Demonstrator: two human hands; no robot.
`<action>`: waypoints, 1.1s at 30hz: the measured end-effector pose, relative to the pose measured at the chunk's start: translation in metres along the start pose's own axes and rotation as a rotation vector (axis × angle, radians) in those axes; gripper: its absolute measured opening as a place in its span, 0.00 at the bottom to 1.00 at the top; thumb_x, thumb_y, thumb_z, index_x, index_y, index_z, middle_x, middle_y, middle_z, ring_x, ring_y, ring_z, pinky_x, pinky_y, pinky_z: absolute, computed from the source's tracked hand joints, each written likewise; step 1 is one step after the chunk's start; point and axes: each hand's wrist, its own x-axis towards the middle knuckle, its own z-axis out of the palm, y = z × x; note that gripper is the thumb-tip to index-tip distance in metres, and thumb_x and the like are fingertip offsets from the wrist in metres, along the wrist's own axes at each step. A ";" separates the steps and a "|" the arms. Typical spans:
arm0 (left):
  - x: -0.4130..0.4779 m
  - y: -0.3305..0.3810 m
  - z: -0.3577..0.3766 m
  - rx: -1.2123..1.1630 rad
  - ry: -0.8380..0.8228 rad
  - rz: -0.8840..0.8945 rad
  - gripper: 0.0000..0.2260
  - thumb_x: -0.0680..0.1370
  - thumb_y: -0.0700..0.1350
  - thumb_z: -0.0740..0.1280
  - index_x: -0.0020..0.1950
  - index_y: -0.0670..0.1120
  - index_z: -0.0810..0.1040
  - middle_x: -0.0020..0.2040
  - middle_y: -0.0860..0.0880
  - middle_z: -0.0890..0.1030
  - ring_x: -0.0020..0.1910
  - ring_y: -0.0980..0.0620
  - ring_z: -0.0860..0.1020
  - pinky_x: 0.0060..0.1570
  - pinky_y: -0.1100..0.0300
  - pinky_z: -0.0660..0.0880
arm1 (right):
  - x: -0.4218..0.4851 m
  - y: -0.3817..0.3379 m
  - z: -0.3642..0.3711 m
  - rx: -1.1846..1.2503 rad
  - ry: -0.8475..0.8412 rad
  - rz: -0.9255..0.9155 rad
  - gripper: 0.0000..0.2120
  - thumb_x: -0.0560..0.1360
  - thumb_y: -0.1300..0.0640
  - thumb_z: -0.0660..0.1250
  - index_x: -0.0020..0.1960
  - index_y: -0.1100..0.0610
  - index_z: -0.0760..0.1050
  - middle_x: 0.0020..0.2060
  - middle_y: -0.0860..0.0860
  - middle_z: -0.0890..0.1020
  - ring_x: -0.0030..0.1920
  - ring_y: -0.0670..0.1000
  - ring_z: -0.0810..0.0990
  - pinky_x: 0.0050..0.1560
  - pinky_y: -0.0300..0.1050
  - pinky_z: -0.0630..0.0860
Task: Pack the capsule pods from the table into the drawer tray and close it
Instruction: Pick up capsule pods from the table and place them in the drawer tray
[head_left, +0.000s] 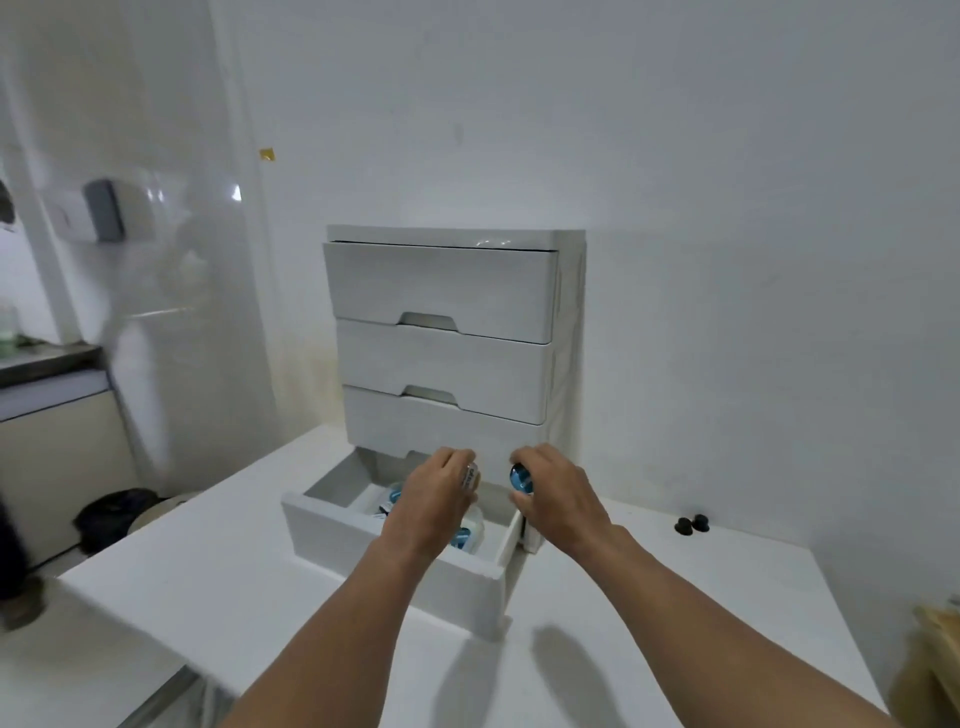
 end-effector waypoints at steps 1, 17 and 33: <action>0.000 -0.013 -0.006 0.002 0.001 -0.001 0.21 0.75 0.43 0.70 0.66 0.44 0.72 0.62 0.45 0.76 0.57 0.48 0.77 0.58 0.59 0.75 | 0.006 -0.010 0.008 0.009 0.000 -0.009 0.16 0.74 0.58 0.69 0.61 0.54 0.73 0.55 0.52 0.75 0.51 0.55 0.78 0.54 0.45 0.76; 0.001 -0.189 -0.035 -0.094 -0.084 -0.026 0.16 0.75 0.42 0.70 0.62 0.46 0.75 0.58 0.47 0.76 0.54 0.50 0.74 0.51 0.68 0.66 | 0.081 -0.113 0.135 -0.010 -0.003 0.133 0.16 0.74 0.58 0.68 0.61 0.54 0.73 0.54 0.52 0.75 0.50 0.53 0.77 0.53 0.46 0.77; 0.084 -0.293 0.072 -0.127 -0.265 -0.068 0.14 0.73 0.39 0.70 0.58 0.43 0.76 0.54 0.46 0.74 0.49 0.49 0.75 0.48 0.63 0.71 | 0.158 -0.047 0.244 -0.005 -0.133 0.312 0.19 0.73 0.61 0.70 0.62 0.55 0.72 0.55 0.52 0.69 0.47 0.51 0.73 0.52 0.40 0.73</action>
